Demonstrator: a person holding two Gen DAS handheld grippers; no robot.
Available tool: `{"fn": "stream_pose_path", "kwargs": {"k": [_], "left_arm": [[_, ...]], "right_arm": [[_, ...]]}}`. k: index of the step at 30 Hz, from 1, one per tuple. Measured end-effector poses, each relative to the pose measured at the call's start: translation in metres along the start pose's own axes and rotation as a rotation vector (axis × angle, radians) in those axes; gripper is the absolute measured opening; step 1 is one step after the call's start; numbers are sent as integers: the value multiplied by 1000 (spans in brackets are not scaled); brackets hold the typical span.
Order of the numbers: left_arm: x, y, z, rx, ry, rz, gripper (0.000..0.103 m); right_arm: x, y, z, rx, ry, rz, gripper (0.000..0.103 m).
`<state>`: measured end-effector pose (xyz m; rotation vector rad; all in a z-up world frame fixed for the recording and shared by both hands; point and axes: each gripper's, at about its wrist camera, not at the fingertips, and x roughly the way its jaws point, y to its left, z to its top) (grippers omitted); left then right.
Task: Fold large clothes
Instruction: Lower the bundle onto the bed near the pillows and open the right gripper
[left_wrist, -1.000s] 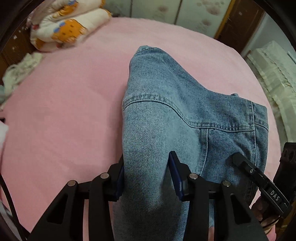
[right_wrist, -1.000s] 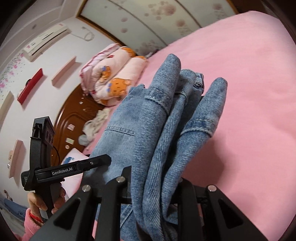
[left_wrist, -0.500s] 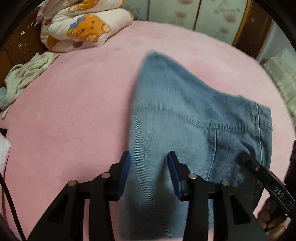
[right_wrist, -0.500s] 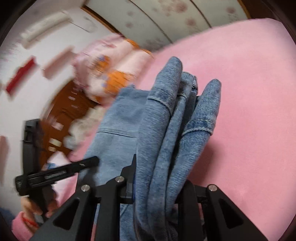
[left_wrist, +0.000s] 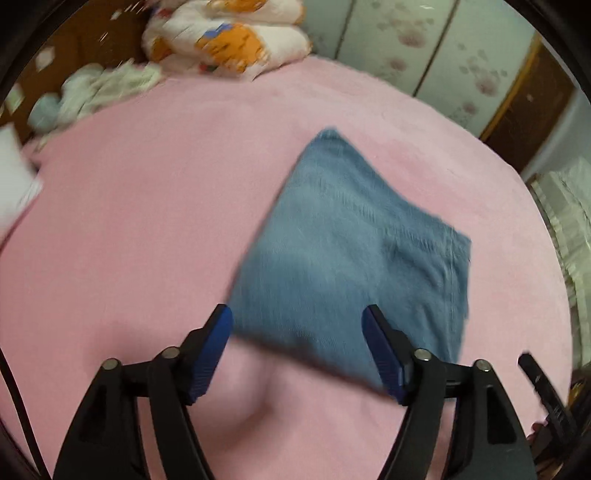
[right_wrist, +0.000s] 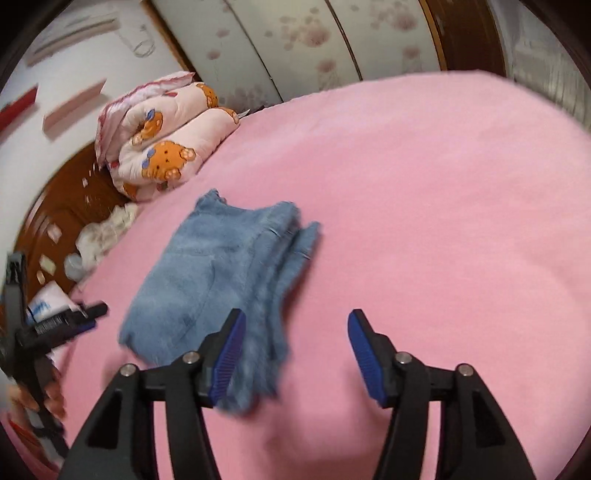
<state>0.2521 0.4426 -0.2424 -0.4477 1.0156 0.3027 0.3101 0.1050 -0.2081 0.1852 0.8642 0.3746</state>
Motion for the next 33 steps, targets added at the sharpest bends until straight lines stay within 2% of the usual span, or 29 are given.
{"fn": "stream_pose_path", "kwargs": {"k": [4,6,9,12,15,18,20,25,27,29,31,33], "left_arm": [[-29,-13,-61,-91,34,7,75],[-46,-28,-103,-98,57,31,76],[-71,-54,-161,-95,106,18,76],[-103,-85,-216,-62,100,-4,76],[-141,-125,-272,15,103,0,76],[-179,-160,-316,64,117,-29,76],[-203,-180,-335,93,123,-35,76],[-274,-223,-371,134,123,-43,76],[-306,-239,-379,143,114,-57,77],[-333,-252,-383,189,85,-54,83],[-360,-267,-387,220,42,-48,87],[-378,-278,-386,236,11,-75,89]], "right_arm": [[-52,-33,-42,-24,65,-74,72],[-82,-54,-66,13,89,-72,75],[-126,-84,-108,38,126,-119,76],[-178,-115,-158,22,153,-186,77],[-230,-141,-199,18,219,-200,77],[-283,-159,-226,-8,261,-218,81],[-316,-165,-234,-47,286,-226,83],[-400,-163,-232,-183,262,-251,86],[-432,-163,-222,-154,271,-241,88],[-452,-164,-212,-114,278,-200,88],[-481,-163,-201,-91,248,-176,88],[-504,-161,-194,-87,210,-180,89]]}}
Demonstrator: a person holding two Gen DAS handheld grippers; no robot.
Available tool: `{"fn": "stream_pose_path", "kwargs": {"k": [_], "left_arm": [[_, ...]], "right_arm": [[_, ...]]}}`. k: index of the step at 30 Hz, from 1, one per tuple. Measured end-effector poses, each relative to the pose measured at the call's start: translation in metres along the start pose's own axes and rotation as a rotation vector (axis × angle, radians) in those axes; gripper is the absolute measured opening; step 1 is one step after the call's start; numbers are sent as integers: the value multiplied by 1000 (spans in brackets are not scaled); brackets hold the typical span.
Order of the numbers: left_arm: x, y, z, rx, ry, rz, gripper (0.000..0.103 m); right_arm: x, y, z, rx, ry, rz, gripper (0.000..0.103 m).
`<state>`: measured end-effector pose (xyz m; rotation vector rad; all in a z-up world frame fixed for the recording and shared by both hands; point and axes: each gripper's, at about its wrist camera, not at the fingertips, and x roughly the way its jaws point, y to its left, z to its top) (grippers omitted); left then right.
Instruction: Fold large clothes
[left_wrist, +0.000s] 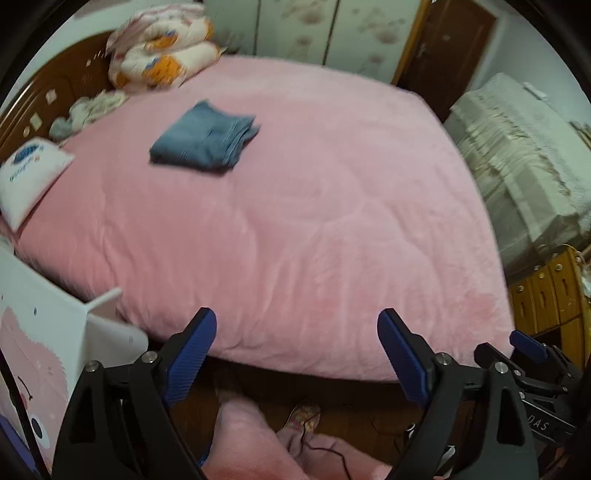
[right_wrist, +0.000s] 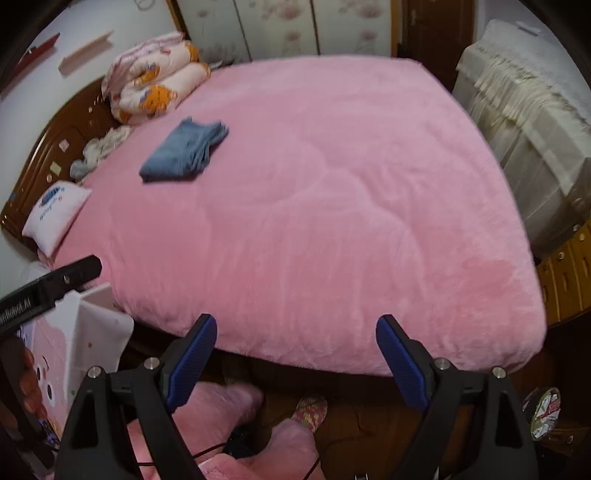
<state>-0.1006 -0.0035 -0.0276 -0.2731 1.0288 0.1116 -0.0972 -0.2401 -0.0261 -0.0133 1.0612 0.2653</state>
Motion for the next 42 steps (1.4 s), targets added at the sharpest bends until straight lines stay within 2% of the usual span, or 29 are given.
{"fn": "stream_pose_path", "kwargs": {"k": [2,5,9,16,17,19,20,22,25,32,42], "left_arm": [[-11,-12,2,26,-12,-8,90],[-21,-28,6,70,-17,22,90],[-24,-36,1,63,-14,37,90],[-10,-39,-9,99,43,75,90],[-10,-39,-9,101,43,78,90],[-9,-39,-7,104,40,82,90],[-9,-39,-8,103,43,82,91],[-9,-39,-7,108,50,102,92],[-6,-38,-6,117,59,114,102],[-4,-37,-3,146,64,102,102],[-3,-32,1,137,52,94,102]], "right_arm": [[-13,-1,1,9,-16,8,89],[-28,-4,3,38,-16,12,89],[-39,-4,0,41,-43,-36,89],[-25,-4,-11,59,18,-80,90],[-28,-5,-10,63,8,-87,91],[-32,-5,-10,71,-12,-95,102],[-33,-5,-9,73,-21,-101,103],[-34,-6,-8,79,-30,-103,103],[-32,-7,-5,94,-28,-109,103],[-34,1,1,71,-54,-104,103],[-29,7,4,46,-50,-83,103]]}}
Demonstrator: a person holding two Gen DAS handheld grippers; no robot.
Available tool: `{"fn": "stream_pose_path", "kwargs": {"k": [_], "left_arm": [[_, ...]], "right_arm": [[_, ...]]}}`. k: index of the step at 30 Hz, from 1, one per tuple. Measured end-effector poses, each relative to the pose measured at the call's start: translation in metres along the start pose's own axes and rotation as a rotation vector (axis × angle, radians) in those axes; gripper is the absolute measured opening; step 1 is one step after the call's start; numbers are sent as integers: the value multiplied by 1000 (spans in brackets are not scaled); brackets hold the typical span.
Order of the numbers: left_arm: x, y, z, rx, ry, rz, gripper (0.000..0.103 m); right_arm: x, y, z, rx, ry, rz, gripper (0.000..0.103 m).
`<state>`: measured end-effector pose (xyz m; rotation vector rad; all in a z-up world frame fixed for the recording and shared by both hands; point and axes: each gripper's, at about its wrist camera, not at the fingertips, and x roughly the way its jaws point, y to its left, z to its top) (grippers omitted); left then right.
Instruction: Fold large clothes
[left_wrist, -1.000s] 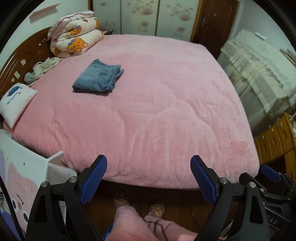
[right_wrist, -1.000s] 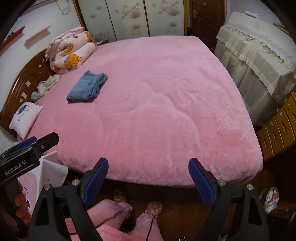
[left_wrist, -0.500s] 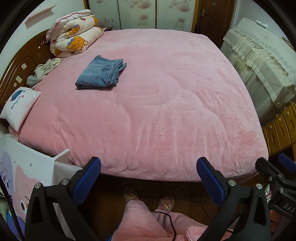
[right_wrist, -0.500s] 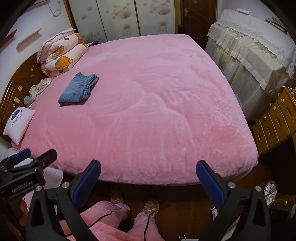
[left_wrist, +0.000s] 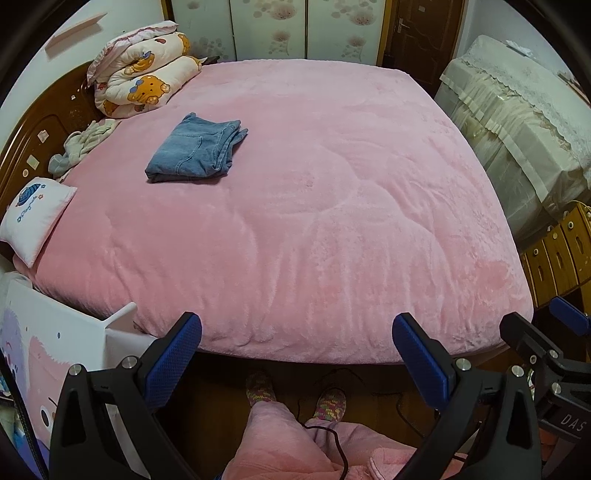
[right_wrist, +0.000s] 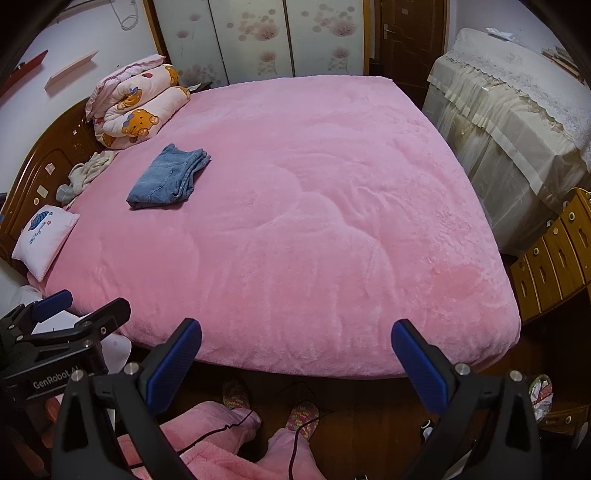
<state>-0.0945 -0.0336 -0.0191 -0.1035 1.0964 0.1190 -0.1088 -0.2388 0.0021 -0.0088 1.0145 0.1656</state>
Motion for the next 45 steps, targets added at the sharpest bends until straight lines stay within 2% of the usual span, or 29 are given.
{"fn": "stream_pose_path", "kwargs": {"k": [11,45], "left_arm": [[0,-6,0,20,9,7,102],[-3,-14,10,80,-42,0,102]], "right_arm": [[-2,9,2,-22,-17,20,103],[-4,4,12,-18,-28,25,103]]}}
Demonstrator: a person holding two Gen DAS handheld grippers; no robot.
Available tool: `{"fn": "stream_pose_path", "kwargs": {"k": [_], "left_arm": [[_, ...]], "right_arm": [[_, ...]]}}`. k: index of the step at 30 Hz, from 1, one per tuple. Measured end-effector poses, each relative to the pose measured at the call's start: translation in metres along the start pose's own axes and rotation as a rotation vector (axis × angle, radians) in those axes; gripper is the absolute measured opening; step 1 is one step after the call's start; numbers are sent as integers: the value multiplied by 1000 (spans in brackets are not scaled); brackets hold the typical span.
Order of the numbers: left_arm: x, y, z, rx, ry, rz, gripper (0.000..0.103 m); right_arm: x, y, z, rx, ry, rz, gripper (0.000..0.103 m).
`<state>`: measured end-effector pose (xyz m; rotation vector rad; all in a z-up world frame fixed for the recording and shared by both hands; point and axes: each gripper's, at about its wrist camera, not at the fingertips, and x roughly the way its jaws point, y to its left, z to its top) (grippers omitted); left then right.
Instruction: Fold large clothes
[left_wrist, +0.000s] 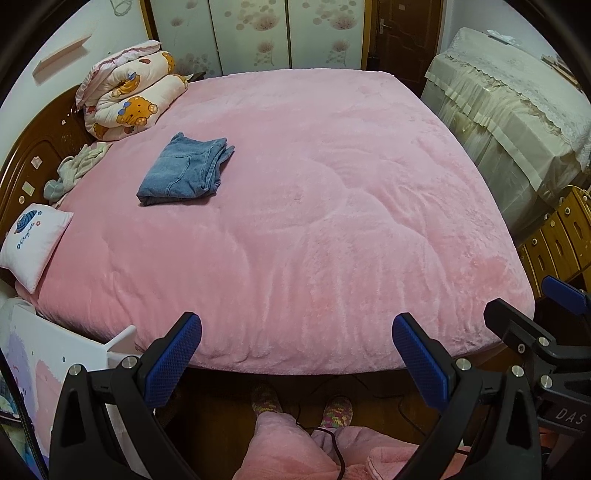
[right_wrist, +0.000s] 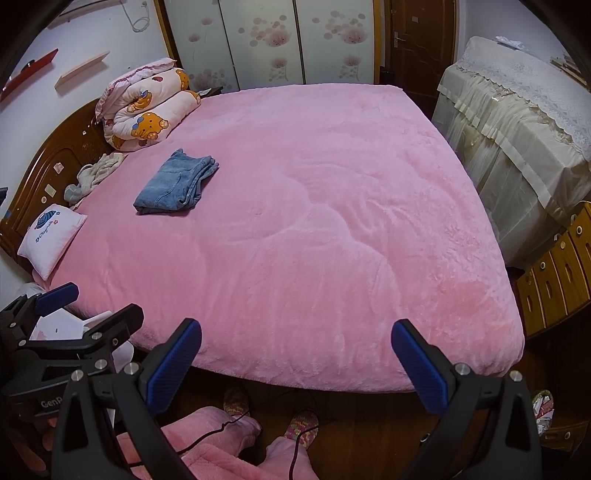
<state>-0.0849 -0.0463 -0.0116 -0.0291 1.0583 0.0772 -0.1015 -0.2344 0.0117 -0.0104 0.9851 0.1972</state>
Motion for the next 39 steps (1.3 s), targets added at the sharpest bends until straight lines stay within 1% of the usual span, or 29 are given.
{"fn": "stream_pose_path", "kwargs": {"k": [24,39], "left_arm": [[1,4,2,-6,0,-5,102],[-2,-5,-9,-26,13,3,102]], "right_arm": [[0,1,2,-1,0,-2,103],[3,-5,-1,-10,10,4,103]]}}
